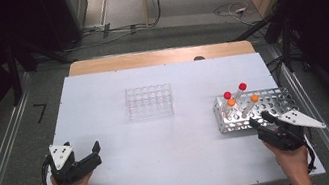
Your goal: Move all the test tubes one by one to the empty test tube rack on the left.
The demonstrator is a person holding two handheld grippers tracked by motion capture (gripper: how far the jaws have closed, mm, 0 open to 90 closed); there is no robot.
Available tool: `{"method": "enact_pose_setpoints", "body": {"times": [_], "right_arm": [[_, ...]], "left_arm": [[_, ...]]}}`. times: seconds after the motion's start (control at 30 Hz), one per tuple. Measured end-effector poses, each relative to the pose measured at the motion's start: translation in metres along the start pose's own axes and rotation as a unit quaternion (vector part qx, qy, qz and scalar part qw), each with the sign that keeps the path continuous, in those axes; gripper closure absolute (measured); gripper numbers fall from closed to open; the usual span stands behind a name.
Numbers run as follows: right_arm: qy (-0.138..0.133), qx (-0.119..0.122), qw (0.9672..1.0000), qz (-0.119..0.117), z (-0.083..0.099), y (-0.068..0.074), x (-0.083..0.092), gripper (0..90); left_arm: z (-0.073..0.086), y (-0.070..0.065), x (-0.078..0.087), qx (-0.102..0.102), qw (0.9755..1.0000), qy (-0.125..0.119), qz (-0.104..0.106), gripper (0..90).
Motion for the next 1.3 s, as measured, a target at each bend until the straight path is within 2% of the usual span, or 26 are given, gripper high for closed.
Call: {"method": "enact_pose_setpoints", "body": {"times": [0.33,0.6,0.93,1.1,1.3], "right_arm": [[0.000,0.015,0.9999,-0.005,-0.001,0.012,-0.013,58.3],[-0.003,0.020,0.9998,0.000,-0.003,0.015,-0.019,67.2],[-0.005,0.021,0.9997,0.005,-0.006,0.015,-0.022,72.5],[-0.013,0.025,0.9996,0.004,-0.013,0.020,-0.015,72.8],[-0.040,0.019,0.9990,-0.001,-0.033,0.025,0.004,73.3]], "left_arm": [[-0.001,0.001,0.001,0.003,1.0000,-0.002,0.000,8.1],[0.000,0.000,0.000,0.002,1.0000,0.000,0.001,8.1],[0.000,0.000,0.000,0.001,1.0000,0.000,0.000,8.2],[-0.001,0.001,0.001,0.001,1.0000,-0.002,0.000,8.2],[-0.001,0.001,0.001,0.002,1.0000,-0.003,0.000,8.2]]}}
Point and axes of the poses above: each handheld gripper's, and its own axes: x roughly backward along the jaws, z roughly out of its underside, y roughly to its left, the point moved 9 cm from there along -x, roughly forward along the jaws, and after that the axes turned 11 degrees about -x, right-handed, at the moved point
